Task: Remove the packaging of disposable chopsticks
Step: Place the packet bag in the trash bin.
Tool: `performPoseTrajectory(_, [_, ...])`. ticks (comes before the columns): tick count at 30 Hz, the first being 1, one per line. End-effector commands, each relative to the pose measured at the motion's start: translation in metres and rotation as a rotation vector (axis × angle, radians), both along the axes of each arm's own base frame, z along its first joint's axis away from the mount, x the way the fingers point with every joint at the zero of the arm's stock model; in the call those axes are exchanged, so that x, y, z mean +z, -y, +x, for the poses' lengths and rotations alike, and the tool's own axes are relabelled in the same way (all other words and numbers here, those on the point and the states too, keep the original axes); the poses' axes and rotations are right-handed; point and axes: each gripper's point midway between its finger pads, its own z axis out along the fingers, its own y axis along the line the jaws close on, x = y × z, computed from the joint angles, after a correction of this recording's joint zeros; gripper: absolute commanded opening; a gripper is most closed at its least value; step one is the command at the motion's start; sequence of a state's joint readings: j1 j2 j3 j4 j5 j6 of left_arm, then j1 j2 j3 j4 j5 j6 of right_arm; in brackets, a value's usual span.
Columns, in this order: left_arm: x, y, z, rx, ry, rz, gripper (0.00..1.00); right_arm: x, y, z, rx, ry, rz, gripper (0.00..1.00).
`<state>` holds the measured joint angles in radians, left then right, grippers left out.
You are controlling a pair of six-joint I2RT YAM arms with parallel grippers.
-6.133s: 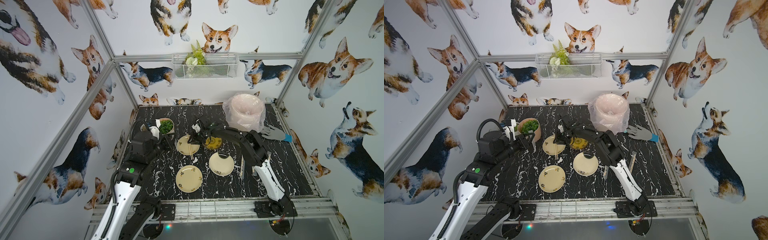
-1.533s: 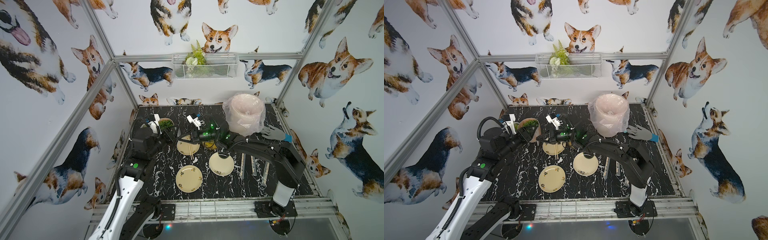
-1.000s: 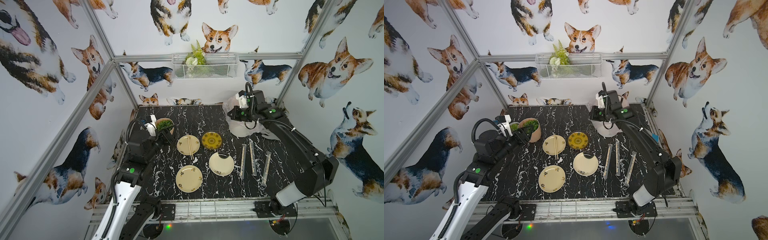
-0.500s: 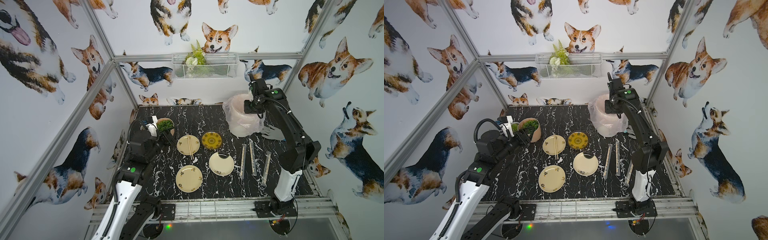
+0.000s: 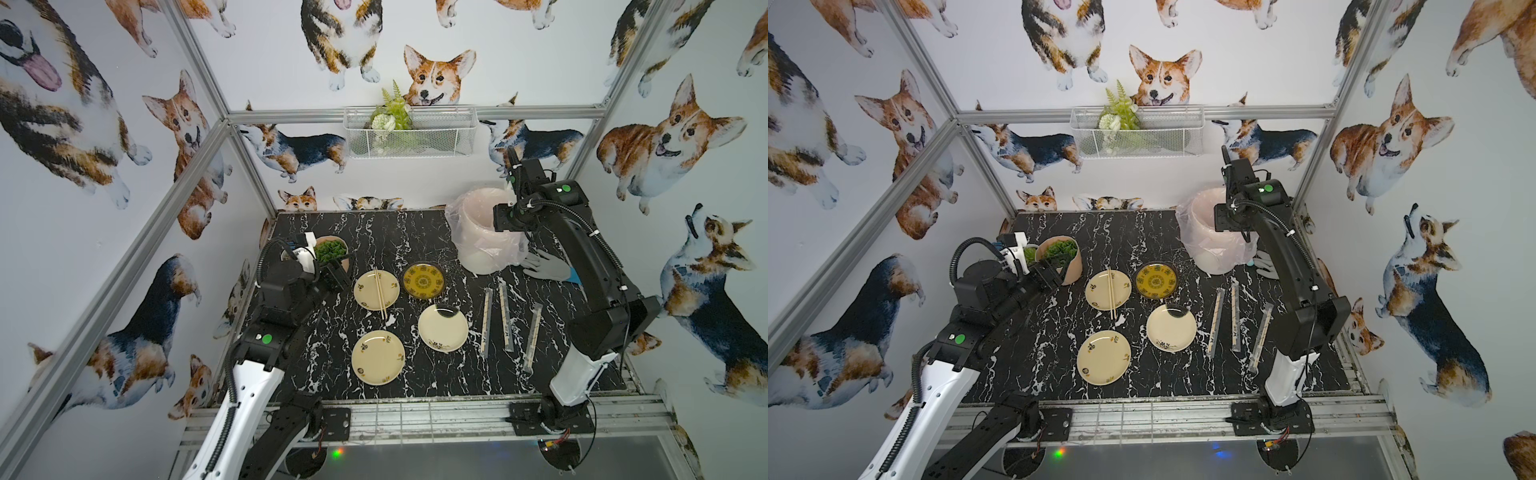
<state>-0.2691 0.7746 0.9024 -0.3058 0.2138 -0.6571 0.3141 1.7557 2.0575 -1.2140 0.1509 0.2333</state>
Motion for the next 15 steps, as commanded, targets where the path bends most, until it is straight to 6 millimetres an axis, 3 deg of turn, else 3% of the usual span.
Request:
performPoseTrajectory(1, [0.005, 0.002, 0.001, -0.009, 0.019, -0.016, 0.55, 0.0, 0.011, 0.001, -0.028, 0.019, -0.042, 0.71])
performPoseTrajectory(8, [0.001, 0.002, 0.001, -0.009, 0.011, -0.013, 0.55, -0.017, 0.026, -0.011, -0.065, -0.026, -0.059, 0.73])
performPoseTrajectory(15, [-0.001, 0.0, 0.0, -0.003, 0.01, -0.01, 0.55, -0.014, 0.031, -0.024, -0.073, -0.014, -0.026, 0.78])
